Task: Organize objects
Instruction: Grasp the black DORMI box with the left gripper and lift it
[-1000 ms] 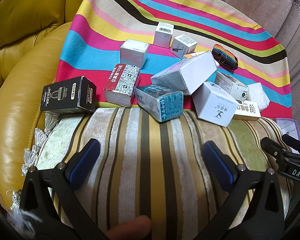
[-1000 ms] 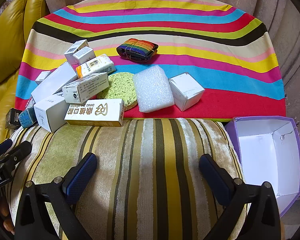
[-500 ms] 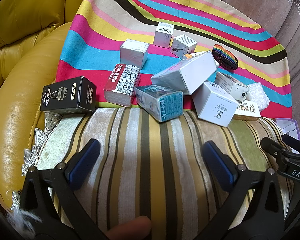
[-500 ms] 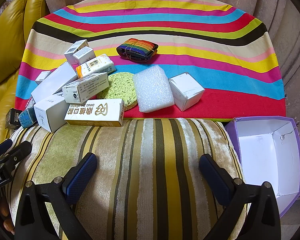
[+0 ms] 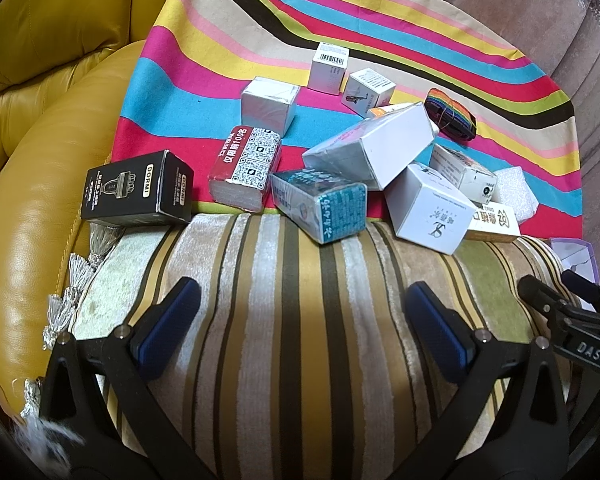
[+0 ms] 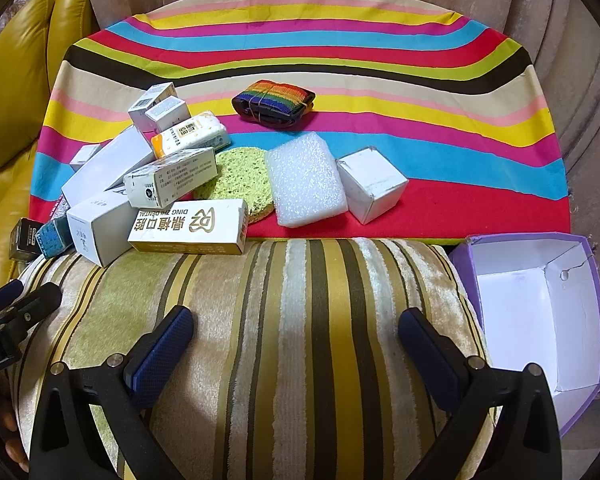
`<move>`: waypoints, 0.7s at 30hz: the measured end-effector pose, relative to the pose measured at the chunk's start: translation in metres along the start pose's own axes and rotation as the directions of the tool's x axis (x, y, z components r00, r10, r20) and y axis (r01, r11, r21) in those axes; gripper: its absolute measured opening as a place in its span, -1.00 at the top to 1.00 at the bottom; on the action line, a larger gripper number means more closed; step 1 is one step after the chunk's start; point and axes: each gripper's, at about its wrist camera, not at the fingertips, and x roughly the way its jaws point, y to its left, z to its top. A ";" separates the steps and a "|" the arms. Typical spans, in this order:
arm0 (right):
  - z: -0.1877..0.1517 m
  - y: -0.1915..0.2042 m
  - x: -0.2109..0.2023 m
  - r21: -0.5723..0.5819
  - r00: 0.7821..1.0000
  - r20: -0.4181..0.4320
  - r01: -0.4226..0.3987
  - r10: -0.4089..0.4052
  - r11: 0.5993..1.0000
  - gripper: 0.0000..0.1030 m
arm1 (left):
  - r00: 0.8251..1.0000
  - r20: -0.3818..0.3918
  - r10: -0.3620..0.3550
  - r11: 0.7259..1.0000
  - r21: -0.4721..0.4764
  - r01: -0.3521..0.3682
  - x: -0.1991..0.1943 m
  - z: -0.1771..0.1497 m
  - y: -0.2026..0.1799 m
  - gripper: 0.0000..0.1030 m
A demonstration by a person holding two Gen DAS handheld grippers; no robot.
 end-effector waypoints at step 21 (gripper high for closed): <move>0.009 -0.010 0.005 0.013 0.999 -0.011 -0.052 0.053 0.999 -1.00 | 0.990 0.099 -0.101 0.980 -0.162 0.116 -0.018 0.031 0.111 -1.00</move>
